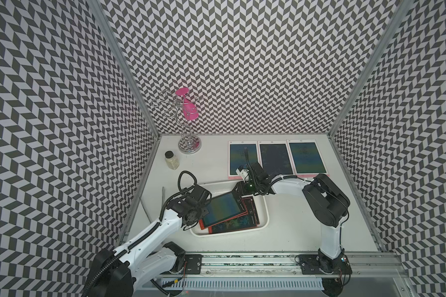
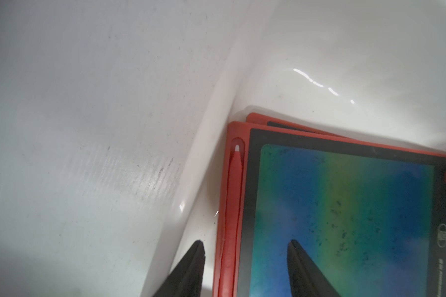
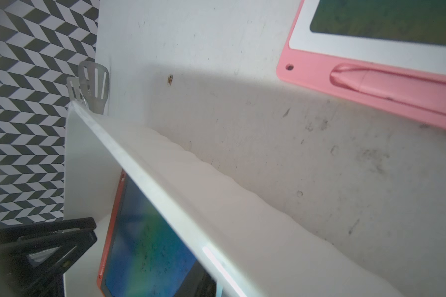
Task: Take out the writing tablet from the storage box
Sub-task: Pick up the writing tablet from the storage box.
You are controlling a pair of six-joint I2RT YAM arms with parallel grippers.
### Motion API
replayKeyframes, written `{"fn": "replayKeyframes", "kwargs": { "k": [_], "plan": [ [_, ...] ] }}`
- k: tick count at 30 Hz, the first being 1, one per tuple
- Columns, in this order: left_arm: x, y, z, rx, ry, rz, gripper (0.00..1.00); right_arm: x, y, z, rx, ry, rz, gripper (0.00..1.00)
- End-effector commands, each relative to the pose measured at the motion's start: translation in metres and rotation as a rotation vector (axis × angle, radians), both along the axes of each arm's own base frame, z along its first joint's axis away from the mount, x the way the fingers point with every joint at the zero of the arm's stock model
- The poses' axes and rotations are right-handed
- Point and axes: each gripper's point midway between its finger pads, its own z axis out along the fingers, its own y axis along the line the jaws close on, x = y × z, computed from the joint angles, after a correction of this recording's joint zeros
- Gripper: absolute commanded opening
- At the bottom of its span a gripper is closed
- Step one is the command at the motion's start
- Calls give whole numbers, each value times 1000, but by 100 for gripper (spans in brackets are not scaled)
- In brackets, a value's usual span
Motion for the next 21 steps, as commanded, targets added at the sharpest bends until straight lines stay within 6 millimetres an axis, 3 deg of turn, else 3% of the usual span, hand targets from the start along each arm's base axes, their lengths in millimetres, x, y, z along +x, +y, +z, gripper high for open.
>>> {"fn": "replayKeyframes", "kwargs": {
  "k": [1,7,15,21],
  "plan": [
    [-6,3,-16,16,40,13,54,3,2,-6,0,0,7,37],
    [-8,4,-27,32,61,8,54,4,2,-6,0,1,6,37],
    [-1,0,-17,11,17,-8,54,5,2,-7,2,7,6,37],
    [11,-17,-8,-74,-43,-40,52,5,3,-10,3,17,7,36]
  ]
}}
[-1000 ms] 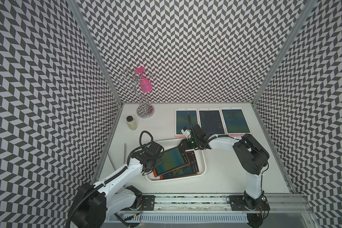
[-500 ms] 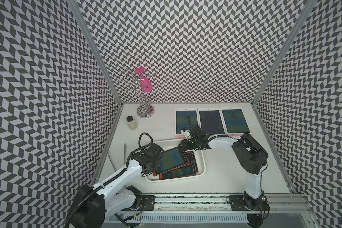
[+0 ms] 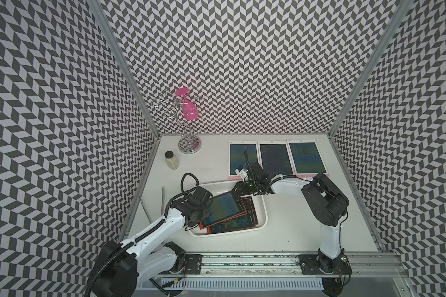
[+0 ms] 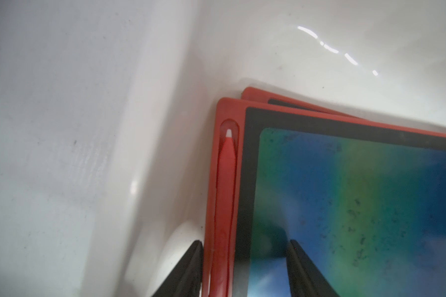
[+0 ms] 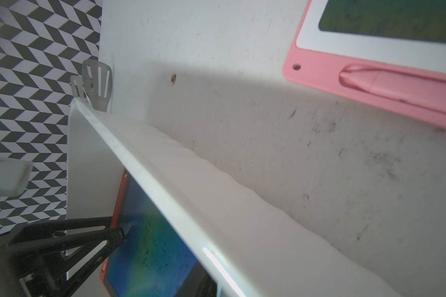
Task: Take out the writing tablet from the storage box
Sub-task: Pick up the writing tablet from the storage box.
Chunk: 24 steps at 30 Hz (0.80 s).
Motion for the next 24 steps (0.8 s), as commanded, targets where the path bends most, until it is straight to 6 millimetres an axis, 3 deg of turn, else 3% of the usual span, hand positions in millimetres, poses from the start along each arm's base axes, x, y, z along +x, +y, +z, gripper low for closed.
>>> {"fn": "replayKeyframes", "kwargs": {
  "k": [1,24],
  "plan": [
    [12,-11,10,-67,-78,-14,52,3,0,-10,-5,14,-1,36],
    [28,-25,55,-165,-225,-37,50,4,3,-17,-8,30,2,36]
  ]
}}
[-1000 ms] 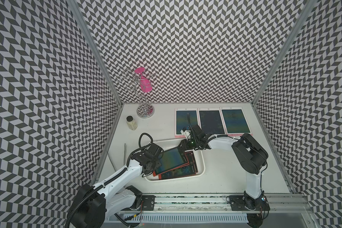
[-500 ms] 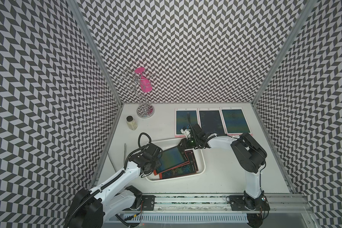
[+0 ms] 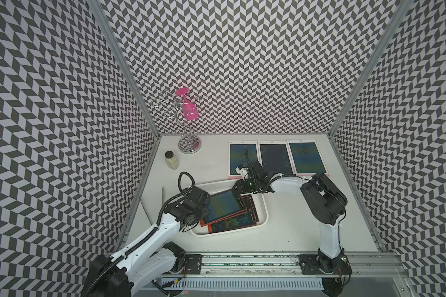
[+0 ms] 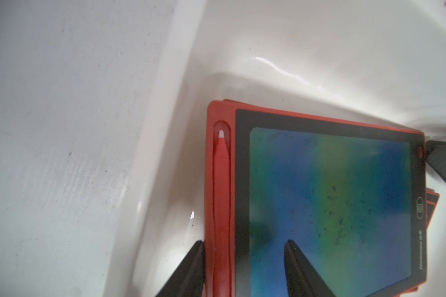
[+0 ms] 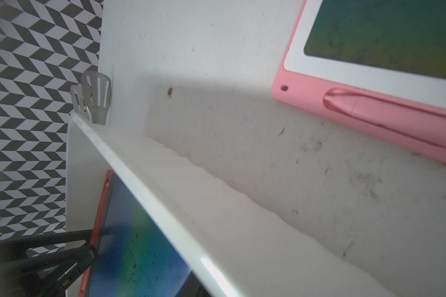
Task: Take out the writing tablet from the storage box
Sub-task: Pick up the writing tablet from the storage box.
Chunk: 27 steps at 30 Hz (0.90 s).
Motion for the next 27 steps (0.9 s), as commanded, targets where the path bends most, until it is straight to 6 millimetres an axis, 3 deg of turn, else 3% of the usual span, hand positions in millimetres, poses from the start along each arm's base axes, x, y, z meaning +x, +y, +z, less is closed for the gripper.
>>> {"fn": "replayKeyframes", "kwargs": {
  "k": [1,9,19,22,27],
  "plan": [
    [25,-19,35,-103,-144,-11,49,-5,4,-15,-13,33,14,36],
    [31,-23,59,-182,-259,-5,45,-5,8,-10,12,38,24,36],
    [33,-27,59,-224,-303,-9,38,-1,10,-7,15,36,20,35],
    [33,-26,58,-220,-304,-11,30,2,9,-4,13,28,13,35],
    [32,-23,62,-228,-322,-4,5,9,7,7,11,5,2,35]
  ]
}}
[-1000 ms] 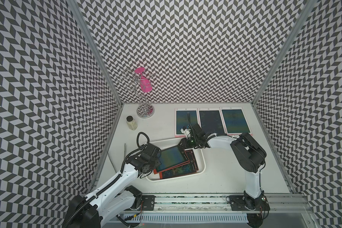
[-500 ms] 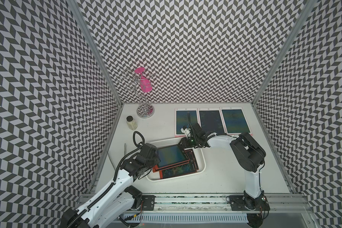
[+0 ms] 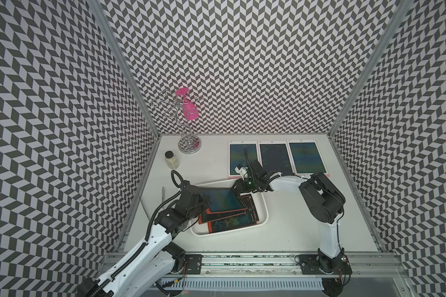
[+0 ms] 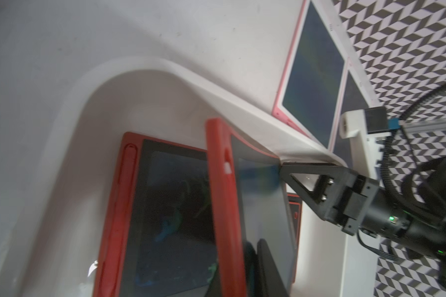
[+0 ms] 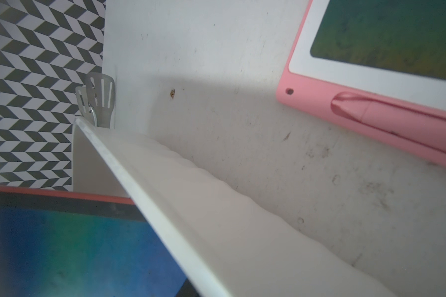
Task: Take out the writing tablet from the storage box
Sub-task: Pick up the writing tablet from the storage box.
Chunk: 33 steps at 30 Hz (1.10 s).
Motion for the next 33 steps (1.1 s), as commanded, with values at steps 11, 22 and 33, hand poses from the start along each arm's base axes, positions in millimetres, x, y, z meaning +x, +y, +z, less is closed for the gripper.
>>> {"fn": "replayKeyframes", "kwargs": {
  "k": [11,22,33],
  "plan": [
    [1,18,13,6,-95,28,0,27,-8,55,0,-120,-64,45],
    [35,17,112,-102,-328,21,0,35,-43,121,84,-158,-178,51],
    [75,-12,184,-258,-499,-57,0,37,-93,155,205,-169,-289,52]
  ]
}}
